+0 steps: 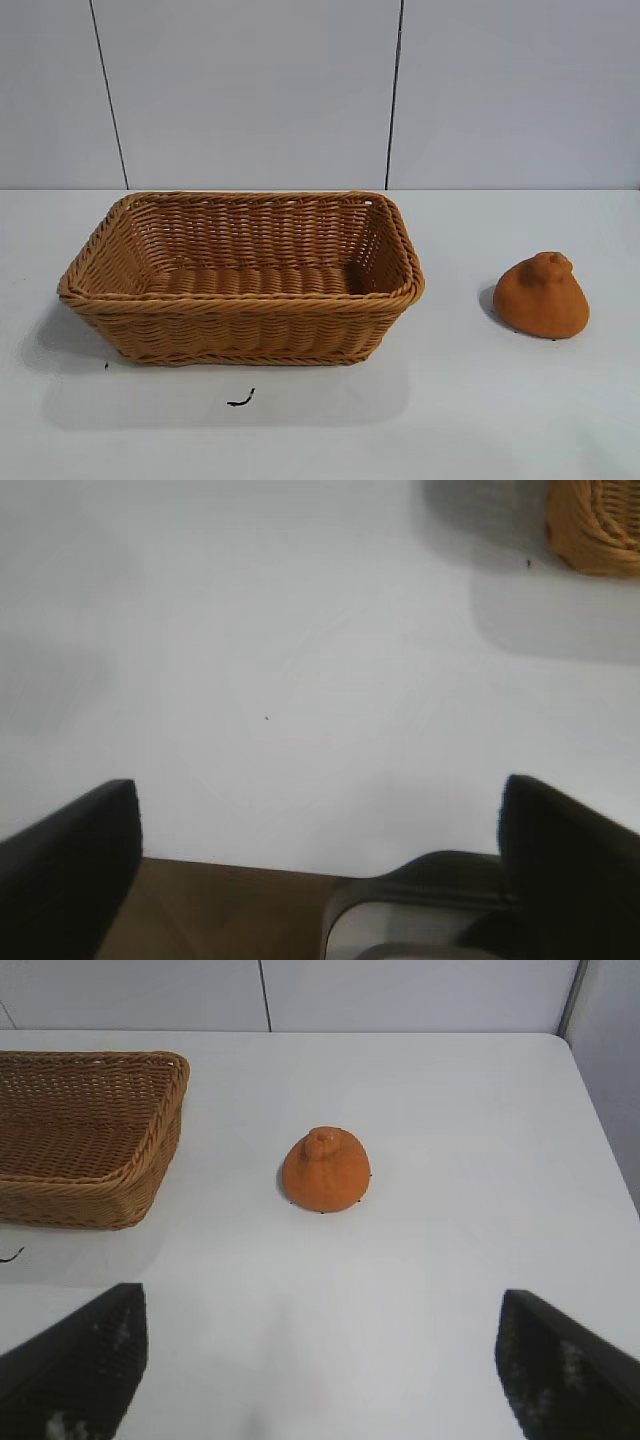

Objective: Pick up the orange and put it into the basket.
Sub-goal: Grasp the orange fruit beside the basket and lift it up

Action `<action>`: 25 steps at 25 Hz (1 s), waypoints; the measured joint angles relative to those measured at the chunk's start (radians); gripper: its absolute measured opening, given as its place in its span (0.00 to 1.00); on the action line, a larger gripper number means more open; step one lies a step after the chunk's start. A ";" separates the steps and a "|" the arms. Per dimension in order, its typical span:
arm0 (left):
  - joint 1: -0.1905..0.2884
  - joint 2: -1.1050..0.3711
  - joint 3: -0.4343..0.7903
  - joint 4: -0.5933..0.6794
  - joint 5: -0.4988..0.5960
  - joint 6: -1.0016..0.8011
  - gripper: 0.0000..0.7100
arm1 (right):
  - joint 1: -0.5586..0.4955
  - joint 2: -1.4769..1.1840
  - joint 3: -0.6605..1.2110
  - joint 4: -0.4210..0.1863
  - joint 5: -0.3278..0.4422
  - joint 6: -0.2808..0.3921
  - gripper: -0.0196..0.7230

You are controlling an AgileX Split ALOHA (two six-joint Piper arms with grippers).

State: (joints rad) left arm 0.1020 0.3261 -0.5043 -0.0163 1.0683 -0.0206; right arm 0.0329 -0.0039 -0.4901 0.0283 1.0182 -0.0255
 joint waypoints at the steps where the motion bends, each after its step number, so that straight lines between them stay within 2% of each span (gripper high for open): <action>1: 0.000 -0.030 0.000 -0.001 0.000 0.000 0.98 | 0.000 0.000 0.000 0.000 0.000 0.000 0.90; 8: -0.001 -0.147 0.000 -0.003 -0.002 0.000 0.98 | 0.000 0.000 0.000 0.000 0.000 0.000 0.90; 10: -0.015 -0.180 0.000 -0.005 -0.002 0.000 0.98 | 0.000 0.000 0.000 0.000 0.000 0.000 0.90; 14: -0.073 -0.272 0.001 -0.007 -0.001 0.001 0.98 | 0.000 0.000 0.000 0.000 0.000 0.000 0.90; 19: -0.083 -0.331 0.001 -0.014 -0.001 0.001 0.98 | 0.000 0.008 -0.017 0.001 -0.014 0.000 0.90; 25: -0.083 -0.332 0.001 -0.016 -0.001 0.001 0.98 | 0.000 0.270 -0.118 -0.001 -0.036 0.000 0.90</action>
State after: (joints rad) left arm 0.0193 -0.0057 -0.5032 -0.0323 1.0677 -0.0199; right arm 0.0329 0.2659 -0.6079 0.0273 0.9826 -0.0255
